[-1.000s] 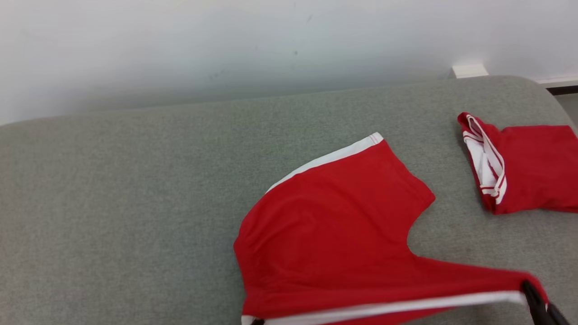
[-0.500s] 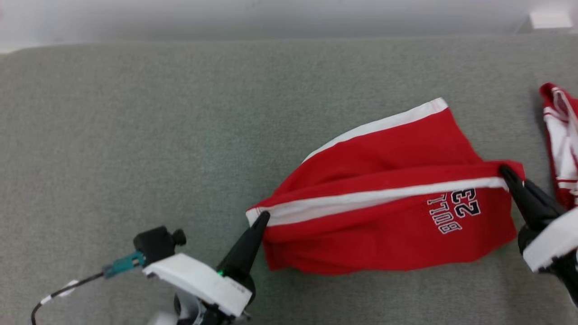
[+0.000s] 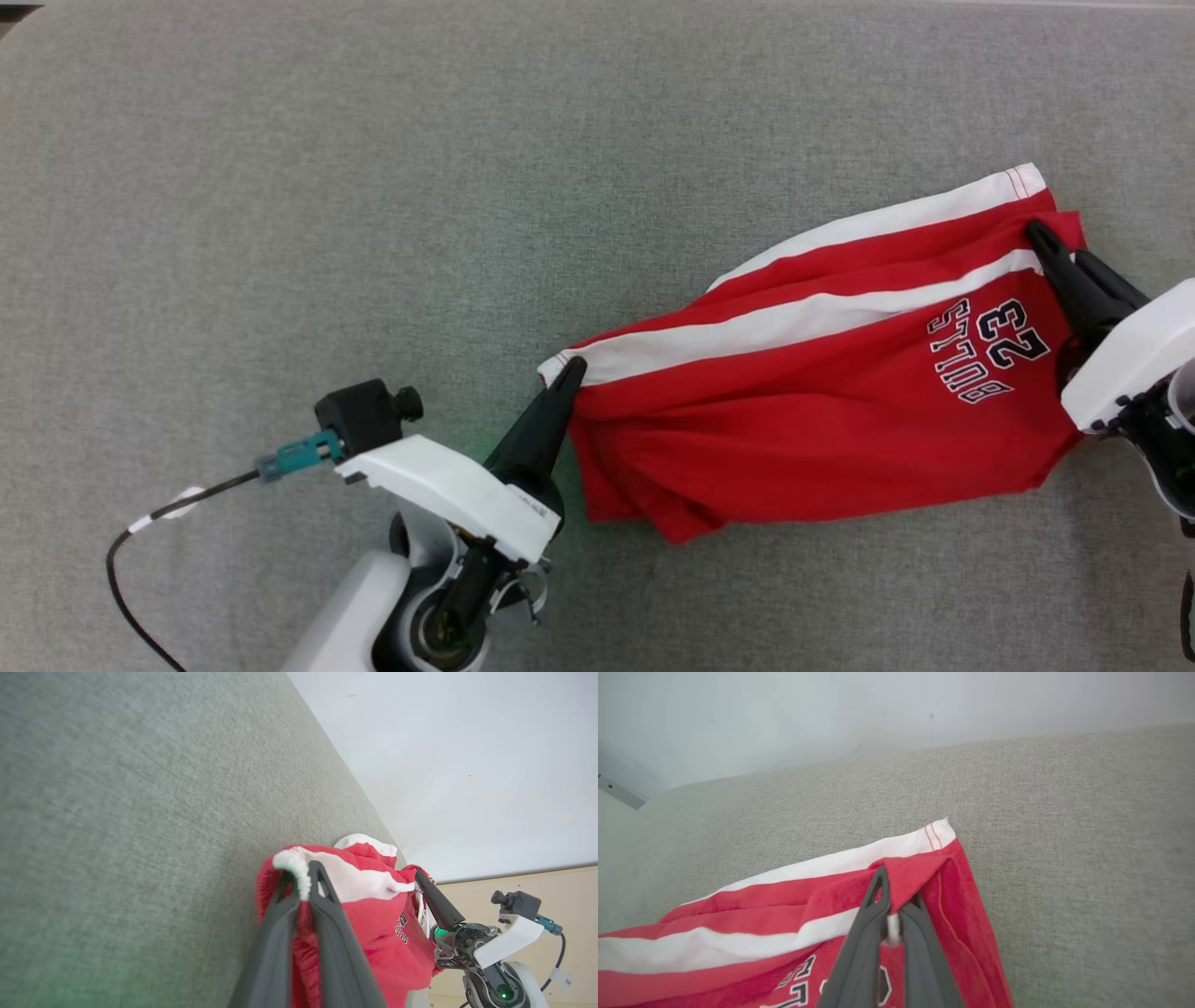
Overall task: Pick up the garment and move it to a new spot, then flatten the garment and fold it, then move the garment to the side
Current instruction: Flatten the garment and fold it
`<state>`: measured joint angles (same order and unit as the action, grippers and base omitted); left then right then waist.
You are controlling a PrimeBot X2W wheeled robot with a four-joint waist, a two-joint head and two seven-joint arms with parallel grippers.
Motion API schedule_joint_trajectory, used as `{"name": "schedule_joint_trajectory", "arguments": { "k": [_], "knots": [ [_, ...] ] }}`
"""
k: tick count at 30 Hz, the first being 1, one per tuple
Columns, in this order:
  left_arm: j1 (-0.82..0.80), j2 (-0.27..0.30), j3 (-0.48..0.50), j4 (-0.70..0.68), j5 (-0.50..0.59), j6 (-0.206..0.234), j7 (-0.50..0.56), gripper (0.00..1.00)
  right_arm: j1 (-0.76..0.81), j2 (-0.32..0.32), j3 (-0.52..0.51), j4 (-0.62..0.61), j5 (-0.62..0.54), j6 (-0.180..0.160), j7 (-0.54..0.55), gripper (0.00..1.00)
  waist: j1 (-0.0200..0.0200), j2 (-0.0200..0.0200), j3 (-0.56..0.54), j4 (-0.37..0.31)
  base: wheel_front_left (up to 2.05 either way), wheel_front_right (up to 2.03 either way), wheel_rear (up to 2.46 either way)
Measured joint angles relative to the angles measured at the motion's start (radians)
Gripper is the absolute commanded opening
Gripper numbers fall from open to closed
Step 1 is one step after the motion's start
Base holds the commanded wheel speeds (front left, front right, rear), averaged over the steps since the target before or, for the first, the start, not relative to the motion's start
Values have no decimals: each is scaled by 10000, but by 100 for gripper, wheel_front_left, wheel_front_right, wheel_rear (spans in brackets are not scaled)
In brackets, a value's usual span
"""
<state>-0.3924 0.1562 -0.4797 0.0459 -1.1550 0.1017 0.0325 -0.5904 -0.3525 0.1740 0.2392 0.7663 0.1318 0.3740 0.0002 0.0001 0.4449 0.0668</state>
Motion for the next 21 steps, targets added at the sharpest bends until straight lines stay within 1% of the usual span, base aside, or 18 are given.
{"name": "schedule_joint_trajectory", "arguments": {
  "k": [1,2,3,4,5,6,12,14,18,20,21],
  "knots": [
    [-37,-29,-15,94,10,6,0,0,-80,-19,128,73,0,0,-58,3,0,0,15,23,0,0,0],
    [-90,-63,-19,186,27,73,0,20,-147,-27,234,132,-4,0,-144,30,0,0,24,36,0,0,0],
    [-128,-96,-25,247,27,125,0,41,-212,-27,305,184,-13,0,-334,84,0,0,27,41,0,0,0],
    [-149,-100,-35,291,54,138,-12,75,-266,-48,378,205,-21,0,-500,100,0,0,27,44,0,0,0],
    [-152,-100,-59,330,159,199,-84,100,-310,-59,433,274,-19,0,-616,100,0,0,19,46,0,0,0],
    [-150,-100,-67,366,232,228,-173,100,-333,-65,476,370,-17,0,-750,100,0,0,-2,49,0,0,0],
    [68,-77,178,447,746,759,-1016,100,-355,-153,520,566,221,0,-1879,100,0,-1,-207,-7,0,0,0],
    [230,52,77,424,1053,844,-1218,100,-271,-270,491,583,366,0,-2159,100,-1,0,-304,-32,0,0,0],
    [509,234,-58,286,1601,980,-1726,100,145,-688,546,525,443,0,-2452,100,-1,0,-528,-57,0,0,0],
    [513,466,-153,123,2307,1058,-2238,100,367,-1039,750,453,316,0,-2406,100,-1,-1,-652,-75,0,0,0],
    [508,644,-209,84,2771,1183,-2437,100,479,-1267,903,426,209,0,-2263,100,-1,0,-715,-86,0,0,0]
  ]
}}
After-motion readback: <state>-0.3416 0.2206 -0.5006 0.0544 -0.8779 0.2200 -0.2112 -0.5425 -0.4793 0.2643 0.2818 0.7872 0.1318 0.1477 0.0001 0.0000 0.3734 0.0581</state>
